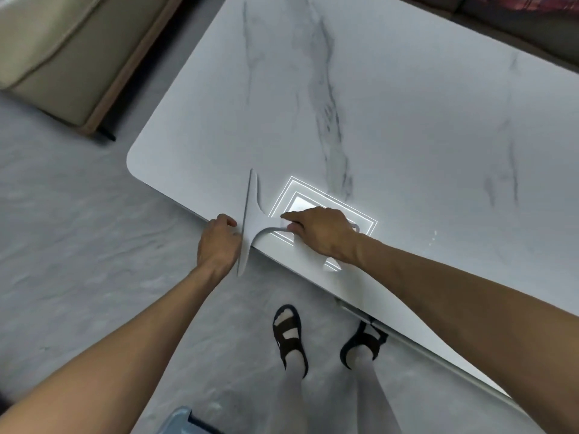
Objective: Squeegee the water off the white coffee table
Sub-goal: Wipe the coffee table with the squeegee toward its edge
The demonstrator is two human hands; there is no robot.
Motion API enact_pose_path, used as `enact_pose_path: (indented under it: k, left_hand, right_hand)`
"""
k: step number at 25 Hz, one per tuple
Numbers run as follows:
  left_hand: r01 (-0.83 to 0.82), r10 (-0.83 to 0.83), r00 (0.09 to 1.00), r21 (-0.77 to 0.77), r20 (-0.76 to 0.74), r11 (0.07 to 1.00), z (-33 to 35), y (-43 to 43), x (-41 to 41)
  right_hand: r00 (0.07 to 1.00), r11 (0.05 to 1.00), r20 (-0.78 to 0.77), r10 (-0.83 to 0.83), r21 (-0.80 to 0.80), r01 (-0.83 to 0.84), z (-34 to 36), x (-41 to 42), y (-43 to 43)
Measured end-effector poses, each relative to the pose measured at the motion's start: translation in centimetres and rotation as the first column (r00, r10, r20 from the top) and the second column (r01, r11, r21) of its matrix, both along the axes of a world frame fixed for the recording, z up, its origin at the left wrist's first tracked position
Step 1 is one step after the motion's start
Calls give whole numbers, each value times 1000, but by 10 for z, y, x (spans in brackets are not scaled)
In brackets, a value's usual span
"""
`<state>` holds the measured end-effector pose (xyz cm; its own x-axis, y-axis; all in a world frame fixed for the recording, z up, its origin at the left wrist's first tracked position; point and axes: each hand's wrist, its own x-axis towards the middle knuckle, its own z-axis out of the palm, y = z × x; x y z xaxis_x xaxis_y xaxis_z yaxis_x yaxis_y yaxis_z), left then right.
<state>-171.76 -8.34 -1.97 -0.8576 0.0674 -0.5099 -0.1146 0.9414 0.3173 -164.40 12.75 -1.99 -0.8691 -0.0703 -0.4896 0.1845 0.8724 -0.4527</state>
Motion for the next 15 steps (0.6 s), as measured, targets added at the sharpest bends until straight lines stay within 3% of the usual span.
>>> enact_pose_path:
  k: [4,8,12,15]
  left_hand:
    - [274,-279,957,80,73,958,0,40,19]
    - [456,-494,827,194,269,869,2,87,53]
    - [513,-556,764,216,326,831,2,113,75]
    - [435,-474,834,193,282,880,8,115,77]
  right_hand:
    - [983,981,53,-177,89,172,16,71,73]
    - [914,901,104,-392,243,359,38,170,149]
    - [828,809,138,-543,352,472,62,236,191]
    - [770,747,103,-630,352,564,80,251,197]
